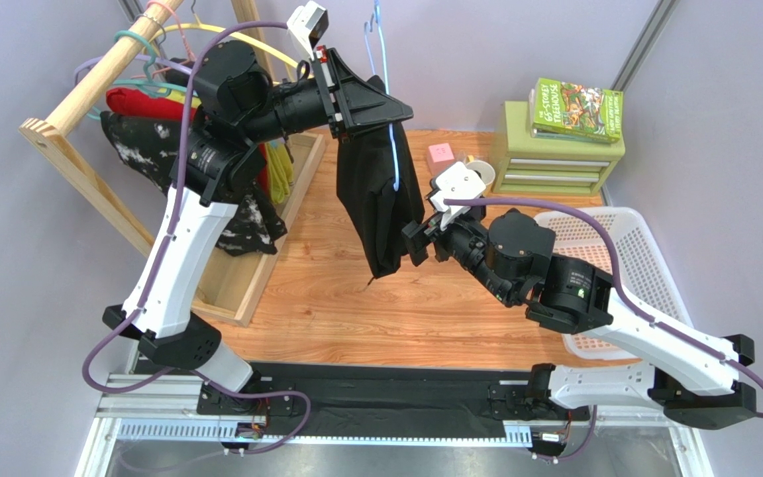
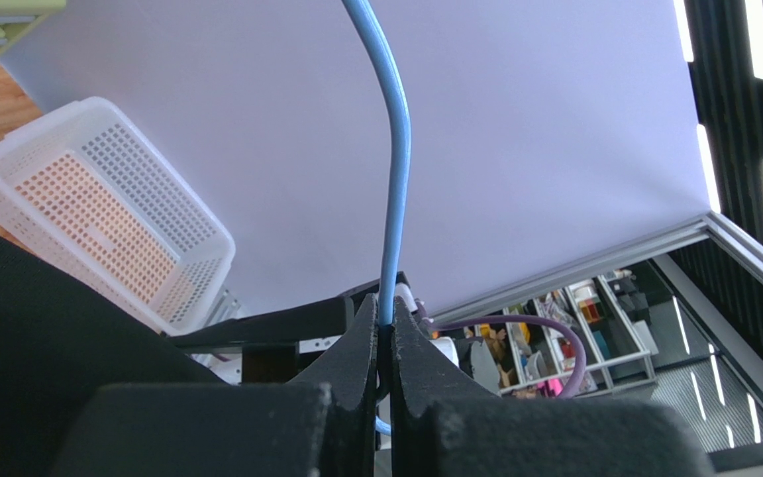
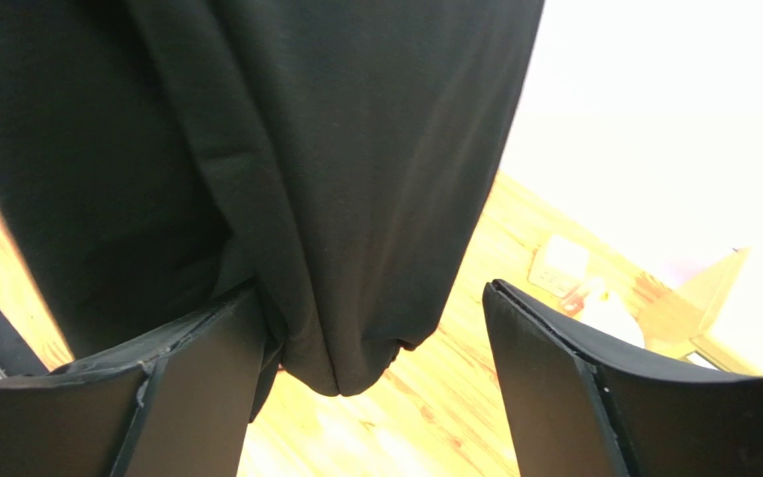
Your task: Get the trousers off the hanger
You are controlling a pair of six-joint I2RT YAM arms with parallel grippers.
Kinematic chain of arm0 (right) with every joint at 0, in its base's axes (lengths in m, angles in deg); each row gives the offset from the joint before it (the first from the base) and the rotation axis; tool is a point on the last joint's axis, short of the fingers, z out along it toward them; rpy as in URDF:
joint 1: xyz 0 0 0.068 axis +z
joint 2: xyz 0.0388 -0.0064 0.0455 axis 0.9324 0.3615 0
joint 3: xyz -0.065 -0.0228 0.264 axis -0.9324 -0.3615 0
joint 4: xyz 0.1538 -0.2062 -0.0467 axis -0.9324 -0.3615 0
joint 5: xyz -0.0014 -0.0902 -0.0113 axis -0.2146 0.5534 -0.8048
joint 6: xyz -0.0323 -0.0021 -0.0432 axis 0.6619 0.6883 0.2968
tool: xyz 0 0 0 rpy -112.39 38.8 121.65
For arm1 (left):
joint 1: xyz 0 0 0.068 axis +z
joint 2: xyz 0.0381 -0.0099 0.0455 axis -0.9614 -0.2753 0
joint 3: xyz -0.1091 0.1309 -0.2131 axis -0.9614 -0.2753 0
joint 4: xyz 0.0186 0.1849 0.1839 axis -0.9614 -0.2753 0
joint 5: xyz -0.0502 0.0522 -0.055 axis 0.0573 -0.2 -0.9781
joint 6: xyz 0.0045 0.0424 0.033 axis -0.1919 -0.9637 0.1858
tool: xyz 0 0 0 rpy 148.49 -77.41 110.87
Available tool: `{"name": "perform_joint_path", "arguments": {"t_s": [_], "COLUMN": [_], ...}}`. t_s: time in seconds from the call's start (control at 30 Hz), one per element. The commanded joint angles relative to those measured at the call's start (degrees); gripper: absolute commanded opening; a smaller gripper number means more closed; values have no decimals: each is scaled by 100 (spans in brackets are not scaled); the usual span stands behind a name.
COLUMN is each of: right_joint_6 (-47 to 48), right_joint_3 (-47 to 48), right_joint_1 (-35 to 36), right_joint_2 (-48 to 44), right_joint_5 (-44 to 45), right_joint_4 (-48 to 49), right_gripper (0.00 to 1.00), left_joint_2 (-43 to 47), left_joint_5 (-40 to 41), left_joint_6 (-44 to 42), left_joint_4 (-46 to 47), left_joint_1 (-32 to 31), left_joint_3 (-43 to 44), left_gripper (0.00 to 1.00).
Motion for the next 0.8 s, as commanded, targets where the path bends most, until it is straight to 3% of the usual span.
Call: {"name": "perform_joint_path", "arguments": {"t_s": [0.0,0.43,0.77], "right_joint_6": [103,-345,-328], "right_joint_3": [45,-491,-860], "right_joint_1": [22,31,22], "right_joint_2": [-24,-692,-516], "right_joint_5": [-562,-565,-512], "right_joint_4": [183,-344,68], "right_gripper": [85,89,89], "left_joint_2": [119,145,145], "left_joint_5": [-268,-339,-383], "left_joint_6": [139,227,324], "left_joint_4": [793,872,898], "left_joint_1": [91,214,214], "left_joint_3": [375,376,437], "left_gripper": [0,0,0]}}
